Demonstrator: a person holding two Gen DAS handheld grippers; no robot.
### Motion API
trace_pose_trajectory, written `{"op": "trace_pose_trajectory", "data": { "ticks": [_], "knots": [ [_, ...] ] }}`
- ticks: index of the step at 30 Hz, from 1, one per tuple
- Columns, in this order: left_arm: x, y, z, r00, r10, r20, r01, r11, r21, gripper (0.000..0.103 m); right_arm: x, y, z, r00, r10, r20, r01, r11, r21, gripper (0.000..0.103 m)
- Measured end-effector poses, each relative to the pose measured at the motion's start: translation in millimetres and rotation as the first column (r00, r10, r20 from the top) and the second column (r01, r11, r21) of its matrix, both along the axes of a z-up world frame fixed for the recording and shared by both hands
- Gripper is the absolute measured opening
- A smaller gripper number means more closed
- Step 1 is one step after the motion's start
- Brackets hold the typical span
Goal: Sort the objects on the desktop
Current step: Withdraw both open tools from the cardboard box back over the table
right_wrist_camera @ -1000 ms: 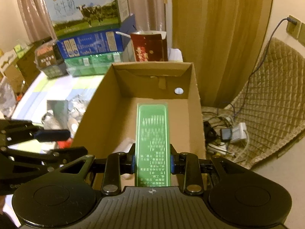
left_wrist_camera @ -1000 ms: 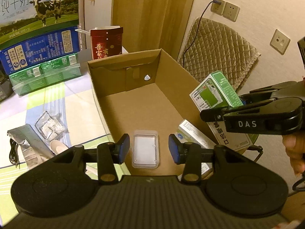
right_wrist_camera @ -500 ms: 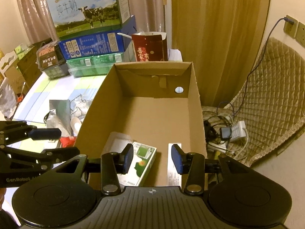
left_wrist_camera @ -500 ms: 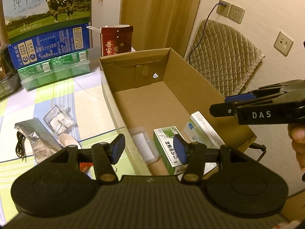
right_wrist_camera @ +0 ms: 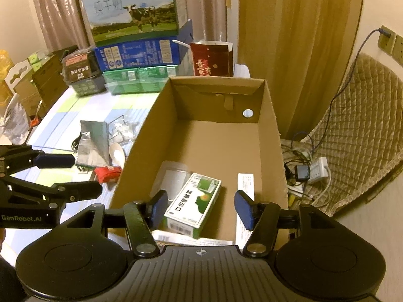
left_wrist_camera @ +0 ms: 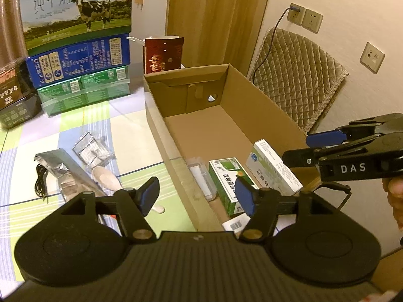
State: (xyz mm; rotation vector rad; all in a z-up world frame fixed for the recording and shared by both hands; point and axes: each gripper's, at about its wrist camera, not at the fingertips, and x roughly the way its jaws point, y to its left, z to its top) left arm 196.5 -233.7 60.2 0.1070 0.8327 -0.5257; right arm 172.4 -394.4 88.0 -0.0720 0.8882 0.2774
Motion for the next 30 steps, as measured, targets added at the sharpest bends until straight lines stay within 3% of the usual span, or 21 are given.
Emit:
{"op": "trace_pose_trajectory", "data": {
  "ticks": [3, 6, 12, 19, 26, 30],
  "knots": [
    [-6.3, 8.5, 3.1, 1.0, 0.011, 0.006, -0.011, 1.0, -0.001, 0.069, -6.5, 4.8, 3.7, 1.0, 0.006, 0.007, -0.006, 1.0, -0.001, 0.069],
    [-11.4, 19.5, 7.1, 1.0, 0.027, 0.014, -0.027, 1.0, -0.002, 0.073, -12.5, 11.0, 7.7, 1.0, 0.013, 0.018, -0.013, 1.0, -0.005, 0.085],
    [-19.3, 49.1, 15.5, 0.997, 0.061, 0.038, -0.061, 0.998, 0.004, 0.082, -23.8, 25.6, 16.5, 0.999, 0.022, 0.044, -0.022, 1.0, -0.004, 0.099],
    [-30.8, 108.1, 25.6, 0.984, 0.156, 0.091, -0.159, 0.987, 0.027, 0.101, -36.3, 57.7, 23.4, 0.994, 0.076, 0.076, -0.078, 0.997, 0.022, 0.101],
    [-39.4, 172.7, 21.7, 0.956, 0.275, 0.104, -0.281, 0.958, 0.05, 0.102, -53.4, 100.8, 27.2, 0.978, 0.163, 0.127, -0.173, 0.983, 0.067, 0.101],
    [-46.1, 197.6, 14.7, 0.944, 0.313, 0.106, -0.321, 0.945, 0.065, 0.102, -63.1, 129.6, 14.4, 0.965, 0.215, 0.152, -0.229, 0.97, 0.079, 0.101]
  ]
}}
